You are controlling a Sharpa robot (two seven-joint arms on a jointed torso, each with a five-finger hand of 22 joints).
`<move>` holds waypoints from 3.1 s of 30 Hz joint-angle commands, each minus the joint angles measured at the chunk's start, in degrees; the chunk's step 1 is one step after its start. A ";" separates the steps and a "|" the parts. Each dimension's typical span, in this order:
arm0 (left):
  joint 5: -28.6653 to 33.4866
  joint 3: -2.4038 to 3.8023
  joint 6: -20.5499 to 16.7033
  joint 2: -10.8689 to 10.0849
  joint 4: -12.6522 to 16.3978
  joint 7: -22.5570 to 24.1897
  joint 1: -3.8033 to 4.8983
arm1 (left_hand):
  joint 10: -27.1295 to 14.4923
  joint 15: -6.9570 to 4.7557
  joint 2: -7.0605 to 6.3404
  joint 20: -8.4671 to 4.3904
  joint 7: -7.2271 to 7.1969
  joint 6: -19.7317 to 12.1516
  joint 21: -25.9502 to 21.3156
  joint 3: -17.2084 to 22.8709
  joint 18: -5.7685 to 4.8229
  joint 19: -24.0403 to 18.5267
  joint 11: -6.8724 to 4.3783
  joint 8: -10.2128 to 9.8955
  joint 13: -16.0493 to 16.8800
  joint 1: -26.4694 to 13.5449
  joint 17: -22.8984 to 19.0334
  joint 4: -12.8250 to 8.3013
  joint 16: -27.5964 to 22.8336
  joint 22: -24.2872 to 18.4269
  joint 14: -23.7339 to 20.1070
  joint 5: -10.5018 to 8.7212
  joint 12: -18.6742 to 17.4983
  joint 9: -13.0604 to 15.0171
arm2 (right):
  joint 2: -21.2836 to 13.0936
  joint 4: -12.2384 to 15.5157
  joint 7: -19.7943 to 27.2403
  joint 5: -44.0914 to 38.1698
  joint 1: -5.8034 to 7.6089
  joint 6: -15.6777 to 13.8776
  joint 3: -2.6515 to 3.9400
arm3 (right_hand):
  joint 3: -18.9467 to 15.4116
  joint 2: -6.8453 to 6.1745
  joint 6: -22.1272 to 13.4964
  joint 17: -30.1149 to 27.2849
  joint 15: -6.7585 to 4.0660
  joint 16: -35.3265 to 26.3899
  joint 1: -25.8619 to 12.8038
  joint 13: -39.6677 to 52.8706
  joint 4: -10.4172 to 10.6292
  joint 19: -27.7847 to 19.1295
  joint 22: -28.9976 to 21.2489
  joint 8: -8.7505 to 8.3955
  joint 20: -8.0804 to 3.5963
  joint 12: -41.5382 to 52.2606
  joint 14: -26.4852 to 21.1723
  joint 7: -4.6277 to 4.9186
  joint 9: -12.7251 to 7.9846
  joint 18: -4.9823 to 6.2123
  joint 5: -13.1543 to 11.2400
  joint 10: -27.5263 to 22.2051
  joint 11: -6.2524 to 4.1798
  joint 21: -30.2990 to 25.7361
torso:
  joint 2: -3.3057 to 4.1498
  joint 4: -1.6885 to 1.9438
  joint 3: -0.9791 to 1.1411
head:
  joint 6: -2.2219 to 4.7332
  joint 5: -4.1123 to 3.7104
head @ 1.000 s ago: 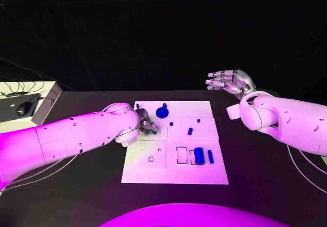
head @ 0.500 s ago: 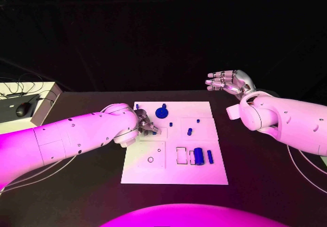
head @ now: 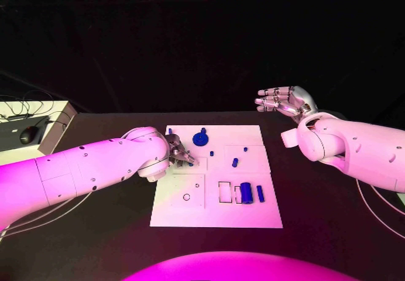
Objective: Assemble the parts on the task board
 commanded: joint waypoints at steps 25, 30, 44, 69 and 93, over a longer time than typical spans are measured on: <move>0.85 3.52 0.54 -1.35 1.57 1.46 -0.07 | -0.81 -0.09 1.31 -0.19 0.54 -0.79 -0.75 -15.26 -0.69 0.49 0.22 0.41 -0.31 2.00 -0.30 3.68 0.04 0.65 0.19 -0.41 0.64 0.16 | 0.08 -0.33 0.28 -0.30 -0.19 0.65 0.03 | -0.21 0.13 -0.29 -0.05 0.05 -0.22 0.35 -0.08 0.01 -0.84 -0.03 -0.25 0.23 0.14 -0.64 0.30 -0.01 -0.37 0.21 -0.31 0.05 -0.21 | 0.00 -0.04 0.00 | 0.30 0.12; 3.06 5.96 1.65 -2.40 1.62 1.72 -0.06 | -2.20 0.11 1.53 -0.07 1.61 -2.14 -1.64 -15.48 -0.39 -0.01 0.76 -2.02 -0.28 2.88 -1.39 3.55 -0.96 0.19 -0.09 -0.37 0.85 -1.97 | 0.09 -0.39 0.32 -0.30 -0.22 0.65 0.03 | -0.20 0.15 -0.30 -0.06 0.07 -0.23 0.36 -0.08 0.00 -1.04 -0.03 -0.24 0.31 0.17 -0.73 0.29 -0.01 -0.37 0.21 -0.30 0.04 -0.23 | -0.07 0.02 0.04 | 0.41 0.13; 7.23 10.27 6.85 -3.87 -3.68 2.48 0.09 | -6.67 3.22 3.22 3.99 8.43 -5.02 -8.40 -14.97 3.38 -2.81 5.00 -17.63 -11.13 6.78 -3.72 2.70 -5.15 -3.40 -1.67 0.24 -2.32 -35.13 | 0.12 -0.55 0.40 -0.30 -0.29 0.67 0.03 | -0.18 0.19 -0.28 -0.06 0.06 -0.23 0.36 -0.09 -0.01 -1.08 0.00 -0.22 0.30 0.19 -0.71 0.29 -0.01 -0.37 0.22 -0.29 0.04 -0.17 | 0.04 -0.05 -0.06 | 1.61 0.48; 2.32 10.51 5.44 2.54 -22.41 4.00 1.54 | -8.71 3.29 -2.40 4.20 8.26 -8.67 -8.48 -13.45 3.59 -2.06 5.11 -8.54 -13.64 4.83 -2.43 13.66 -4.30 -1.99 -0.96 -1.09 2.69 -41.00 | -0.29 -0.29 0.45 -0.30 -0.31 0.53 0.03 | -0.18 0.19 -0.28 -0.06 0.06 -0.23 0.36 -0.09 -0.01 -1.08 0.00 -0.22 0.30 0.19 -0.71 0.29 -0.01 -0.37 0.22 -0.29 0.04 -0.17 | 0.16 -0.08 -0.09 | 3.71 2.06; 3.07 10.41 4.65 7.39 -30.68 7.83 1.75 | -11.00 3.62 0.87 4.62 8.60 -9.89 -9.40 -15.23 3.86 -2.51 5.46 -8.64 -14.74 8.07 -2.90 7.76 -4.34 -1.88 -1.57 -0.66 4.69 -42.52 | -0.55 0.37 0.40 -0.30 -0.16 0.34 0.05 | -0.11 0.20 -0.23 -0.07 0.03 -0.23 0.30 -0.08 -0.04 -1.10 0.00 -0.19 0.29 0.19 -0.64 0.25 -0.02 -0.37 0.25 -0.21 0.00 -0.12 | 1.28 -0.76 -0.57 | 4.21 2.19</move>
